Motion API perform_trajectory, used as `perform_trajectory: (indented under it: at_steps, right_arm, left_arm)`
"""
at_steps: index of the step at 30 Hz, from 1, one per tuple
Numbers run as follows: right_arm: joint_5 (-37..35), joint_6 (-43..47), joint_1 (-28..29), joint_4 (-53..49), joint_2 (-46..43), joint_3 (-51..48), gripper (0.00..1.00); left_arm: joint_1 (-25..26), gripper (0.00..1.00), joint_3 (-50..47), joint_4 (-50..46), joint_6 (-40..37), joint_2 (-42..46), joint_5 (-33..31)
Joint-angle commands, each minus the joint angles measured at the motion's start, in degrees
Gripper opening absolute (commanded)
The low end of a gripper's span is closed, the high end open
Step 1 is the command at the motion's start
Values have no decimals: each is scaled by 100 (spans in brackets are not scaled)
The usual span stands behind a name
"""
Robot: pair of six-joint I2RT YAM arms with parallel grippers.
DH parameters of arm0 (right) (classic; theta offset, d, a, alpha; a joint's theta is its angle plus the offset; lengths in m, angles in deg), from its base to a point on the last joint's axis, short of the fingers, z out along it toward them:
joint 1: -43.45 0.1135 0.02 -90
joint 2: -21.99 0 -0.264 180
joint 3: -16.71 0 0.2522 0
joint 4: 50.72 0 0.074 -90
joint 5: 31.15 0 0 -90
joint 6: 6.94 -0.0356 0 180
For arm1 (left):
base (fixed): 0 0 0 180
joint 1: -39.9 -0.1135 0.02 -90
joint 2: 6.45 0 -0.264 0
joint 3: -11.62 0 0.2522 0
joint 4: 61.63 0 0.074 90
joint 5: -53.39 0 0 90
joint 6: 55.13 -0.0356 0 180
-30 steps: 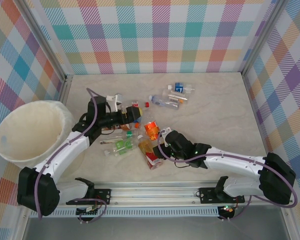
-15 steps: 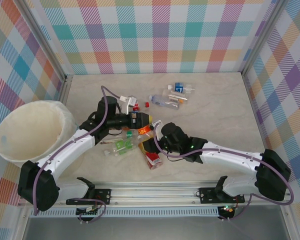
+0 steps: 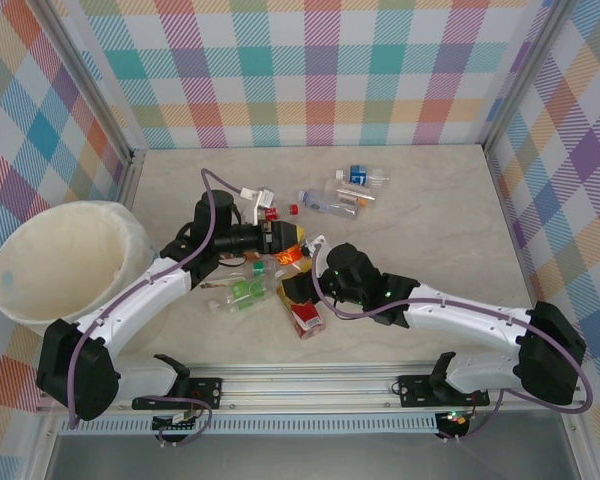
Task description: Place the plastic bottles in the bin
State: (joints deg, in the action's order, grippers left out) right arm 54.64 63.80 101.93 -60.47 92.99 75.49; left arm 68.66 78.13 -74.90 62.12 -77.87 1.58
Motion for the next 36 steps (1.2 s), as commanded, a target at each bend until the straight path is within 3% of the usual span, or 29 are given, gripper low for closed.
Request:
perform_trajectory:
  at_steps: [1, 11, 18, 22, 24, 29, 36]
  right_arm:
    - [-20, 153, 8, 158, -263, 186, 73]
    - [-1043, 302, -11, -351, -687, 142, 99]
    - [-2274, -190, -73, -268, -789, -263, 100]
    - [-3019, -795, -91, -541, -713, -372, 100]
    - [-3134, -991, -118, -560, -695, -451, 100]
    - [-3161, -1154, -188, -470, -623, -560, 100]
    - [-3116, -955, -214, 434, -664, -936, 100]
  left_arm:
    - [19, 46, -10, 68, 26, 92, 38]
    - [-105, 38, 155, -738, -357, 688, -1938]
    - [-158, 36, 621, -1388, -816, 1230, -3134]
    - [-168, 34, 1334, -2447, -1127, 1311, -3962]
    - [-175, 34, 1746, -2960, -1301, 1311, -4525]
    - [-177, 32, 2541, -3501, -2082, 1390, -4880]
    - [-243, 25, 3594, -4098, -2803, 1363, -6621]
